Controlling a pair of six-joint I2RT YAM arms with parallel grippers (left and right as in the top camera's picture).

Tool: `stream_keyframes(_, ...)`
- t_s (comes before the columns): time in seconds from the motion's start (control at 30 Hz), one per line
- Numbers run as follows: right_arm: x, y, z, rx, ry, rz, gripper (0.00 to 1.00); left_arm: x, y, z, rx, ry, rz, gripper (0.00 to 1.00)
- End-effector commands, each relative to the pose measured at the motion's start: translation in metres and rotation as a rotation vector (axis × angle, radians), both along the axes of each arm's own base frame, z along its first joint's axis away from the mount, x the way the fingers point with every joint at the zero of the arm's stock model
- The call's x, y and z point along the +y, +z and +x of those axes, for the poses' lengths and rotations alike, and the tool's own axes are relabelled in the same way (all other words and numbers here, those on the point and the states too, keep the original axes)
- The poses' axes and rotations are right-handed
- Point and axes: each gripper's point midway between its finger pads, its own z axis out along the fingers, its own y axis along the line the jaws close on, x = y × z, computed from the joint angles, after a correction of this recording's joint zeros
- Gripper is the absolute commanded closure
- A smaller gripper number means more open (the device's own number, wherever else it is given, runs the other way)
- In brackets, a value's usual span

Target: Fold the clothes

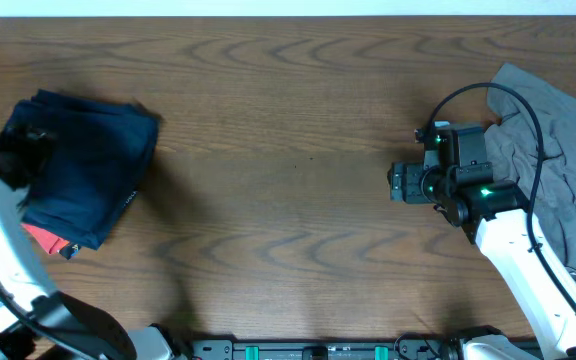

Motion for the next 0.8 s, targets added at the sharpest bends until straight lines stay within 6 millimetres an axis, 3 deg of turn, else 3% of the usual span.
stream_keyframes(0.0, 0.009, 0.008, 0.005, -0.023, 0.031, 0.063, 0.09, -0.057, 0.011, 0.027, -0.047, -0.244, 0.012, 0.02)
stream_keyframes(0.13, 0.021, 0.013, 0.011, -0.046, 0.053, 0.128, 0.06, -0.131, 0.008, 0.050, -0.041, -0.555, 0.076, 0.02)
stream_keyframes(0.23, 0.003, 0.010, 0.016, -0.050, -0.007, 0.085, 0.01, -0.190, 0.000, 0.048, 0.001, -0.731, 0.066, 0.02)
stream_keyframes(0.3, -0.012, 0.008, 0.016, -0.030, -0.084, 0.094, 0.01, -0.214, -0.010, 0.035, 0.075, -0.796, 0.080, 0.02)
stream_keyframes(0.43, -0.043, 0.000, 0.000, 0.079, -0.239, 0.119, 0.01, -0.231, -0.026, -0.007, 0.281, -0.868, 0.122, 0.02)
stream_keyframes(0.57, -0.064, 0.000, -0.026, 0.154, -0.305, 0.108, 0.04, -0.232, -0.029, -0.048, 0.440, -0.908, 0.119, 0.02)
stream_keyframes(0.67, -0.069, 0.012, -0.041, 0.140, -0.282, 0.086, 0.11, -0.236, -0.022, -0.067, 0.424, -0.931, 0.128, 0.02)
stream_keyframes(0.77, -0.071, 0.034, -0.050, 0.061, -0.288, 0.076, 0.11, -0.240, -0.010, -0.079, 0.289, -0.945, 0.175, 0.02)
